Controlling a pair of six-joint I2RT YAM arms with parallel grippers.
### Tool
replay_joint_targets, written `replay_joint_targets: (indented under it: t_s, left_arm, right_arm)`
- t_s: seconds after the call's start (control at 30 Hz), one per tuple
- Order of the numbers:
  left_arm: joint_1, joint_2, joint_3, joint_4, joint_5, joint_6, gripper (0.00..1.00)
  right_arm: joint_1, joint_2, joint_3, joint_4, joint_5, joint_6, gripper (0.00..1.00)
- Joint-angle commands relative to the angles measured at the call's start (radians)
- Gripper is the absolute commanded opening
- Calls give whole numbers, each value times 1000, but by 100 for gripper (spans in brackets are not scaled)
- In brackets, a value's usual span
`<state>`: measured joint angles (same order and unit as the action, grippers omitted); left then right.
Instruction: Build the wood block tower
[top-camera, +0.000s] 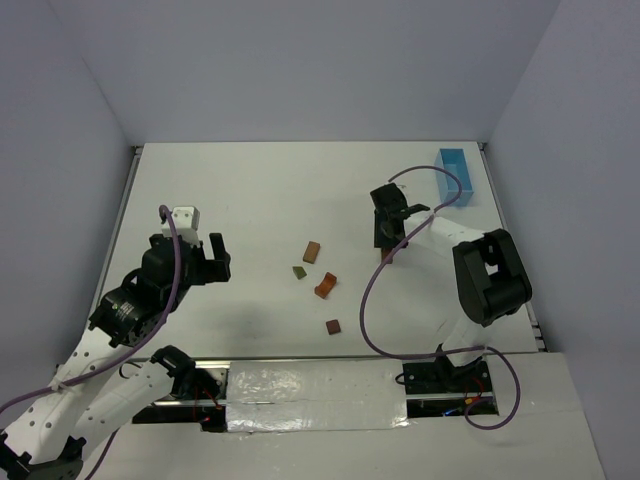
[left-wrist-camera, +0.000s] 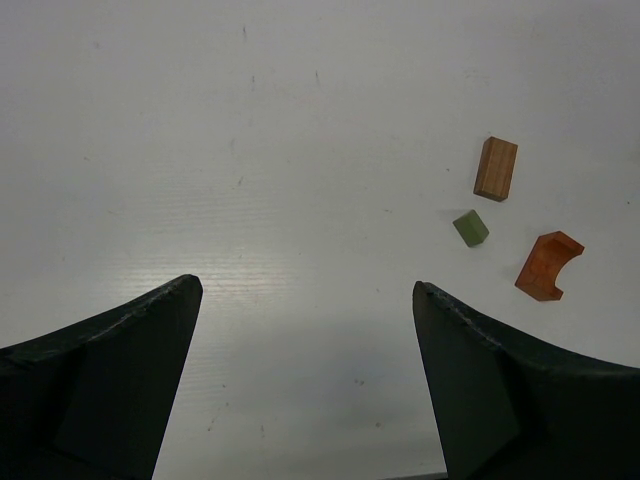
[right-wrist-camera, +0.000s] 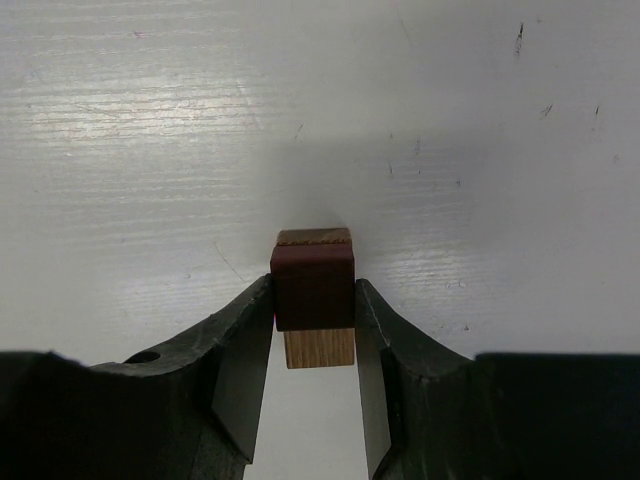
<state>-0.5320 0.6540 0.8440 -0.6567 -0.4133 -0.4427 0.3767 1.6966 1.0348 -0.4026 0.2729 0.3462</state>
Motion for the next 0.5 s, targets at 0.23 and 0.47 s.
replay_joint_targets:
  t_s: [0.23, 0.47]
  left_arm:
    - [-3, 9, -6, 43, 11, 27, 99]
    - [-5, 12, -6, 43, 18, 29, 100]
  right_arm:
    - [-1, 9, 36, 19, 3, -6, 48]
    - [2, -11, 31, 13, -4, -9, 66]
